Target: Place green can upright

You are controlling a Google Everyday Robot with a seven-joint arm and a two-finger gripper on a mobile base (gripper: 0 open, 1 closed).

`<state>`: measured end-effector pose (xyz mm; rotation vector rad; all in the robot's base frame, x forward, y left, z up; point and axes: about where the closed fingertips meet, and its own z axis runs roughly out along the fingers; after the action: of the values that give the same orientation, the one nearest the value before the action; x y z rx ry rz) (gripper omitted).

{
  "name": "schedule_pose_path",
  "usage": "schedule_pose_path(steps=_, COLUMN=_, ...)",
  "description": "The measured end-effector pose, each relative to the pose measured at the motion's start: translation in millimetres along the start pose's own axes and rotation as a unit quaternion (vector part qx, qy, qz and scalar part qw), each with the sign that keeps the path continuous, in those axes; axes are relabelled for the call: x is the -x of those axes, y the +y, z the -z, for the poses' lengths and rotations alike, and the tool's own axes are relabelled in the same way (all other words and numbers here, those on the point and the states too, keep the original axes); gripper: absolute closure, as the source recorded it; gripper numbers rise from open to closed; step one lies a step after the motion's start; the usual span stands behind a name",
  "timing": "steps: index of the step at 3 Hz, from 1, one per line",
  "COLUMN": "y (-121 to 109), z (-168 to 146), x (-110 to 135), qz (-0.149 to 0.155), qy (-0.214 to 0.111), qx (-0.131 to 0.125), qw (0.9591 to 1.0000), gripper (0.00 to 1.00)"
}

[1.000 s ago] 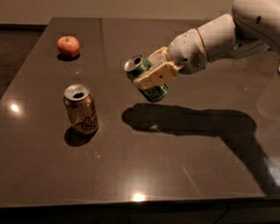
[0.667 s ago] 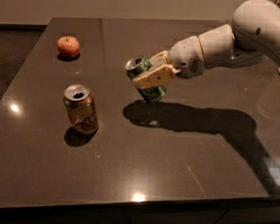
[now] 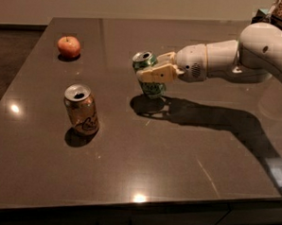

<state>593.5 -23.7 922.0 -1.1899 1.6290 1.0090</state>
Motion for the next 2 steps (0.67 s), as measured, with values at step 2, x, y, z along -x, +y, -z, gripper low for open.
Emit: schedule_pose_path(steps=2, y=-26.1, z=-2.9, x=-8.8, qz=-0.025, qy=-0.075, qx=-0.03, qw=0.9964, gripper=1.0)
